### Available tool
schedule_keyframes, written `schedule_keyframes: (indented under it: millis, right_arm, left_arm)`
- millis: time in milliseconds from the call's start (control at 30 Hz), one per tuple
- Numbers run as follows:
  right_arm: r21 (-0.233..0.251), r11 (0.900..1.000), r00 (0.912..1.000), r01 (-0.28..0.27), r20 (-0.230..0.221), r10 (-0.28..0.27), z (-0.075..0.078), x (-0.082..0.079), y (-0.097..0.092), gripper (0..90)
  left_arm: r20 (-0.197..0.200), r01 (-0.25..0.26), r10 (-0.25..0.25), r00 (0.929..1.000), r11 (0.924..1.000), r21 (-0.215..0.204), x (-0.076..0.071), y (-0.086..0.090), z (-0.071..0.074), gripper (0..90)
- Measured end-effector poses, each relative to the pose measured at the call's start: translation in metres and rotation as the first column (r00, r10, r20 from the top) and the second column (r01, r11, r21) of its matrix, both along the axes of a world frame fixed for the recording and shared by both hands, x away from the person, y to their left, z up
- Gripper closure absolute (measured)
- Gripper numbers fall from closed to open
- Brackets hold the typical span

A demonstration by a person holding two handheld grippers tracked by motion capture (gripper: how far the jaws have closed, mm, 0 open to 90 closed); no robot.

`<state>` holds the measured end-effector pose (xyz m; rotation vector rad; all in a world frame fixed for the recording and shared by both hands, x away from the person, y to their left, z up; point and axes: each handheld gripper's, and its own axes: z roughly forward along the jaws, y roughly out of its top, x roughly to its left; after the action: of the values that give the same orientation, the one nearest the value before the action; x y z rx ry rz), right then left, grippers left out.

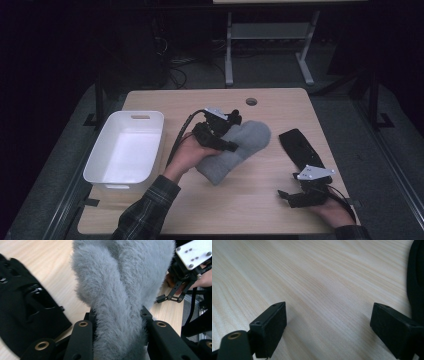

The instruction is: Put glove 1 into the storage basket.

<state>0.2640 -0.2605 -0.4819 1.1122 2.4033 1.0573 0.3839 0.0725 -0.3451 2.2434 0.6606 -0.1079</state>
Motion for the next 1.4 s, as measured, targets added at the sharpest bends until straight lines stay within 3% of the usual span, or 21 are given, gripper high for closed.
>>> schedule_keyframes:
  millis: [400, 767, 1100, 1400]
  right_arm:
    - [0.001, 1.0, 1.0, 0.0, 0.0, 0.0, 0.0, 0.0, 0.0, 13.4]
    - [-0.002, 1.0, 1.0, -0.001, 0.001, 0.001, 0.0, 0.0, 0.0, 13.2]
    - [-0.001, 1.0, 0.9999, 0.01, -0.006, -0.01, 0.0, 0.0, 0.001, 10.8]
    - [-0.004, 1.0, 1.0, 0.005, -0.004, -0.005, -0.001, 0.0, 0.001, 9.6]
  left_arm:
    - [0.028, -0.064, 0.065, 0.9975, 0.9978, -0.012, 0.004, 0.038, 0.032, 66.0]
    - [0.054, -0.147, 0.148, 0.9876, 0.989, -0.017, 0.007, 0.085, 0.055, 65.9]
    - [0.069, -0.24, 0.24, 0.9684, 0.9708, -0.009, 0.006, 0.131, 0.067, 65.9]
    - [0.076, -0.321, 0.32, 0.9444, 0.9472, -0.003, 0.001, 0.175, 0.071, 65.9]
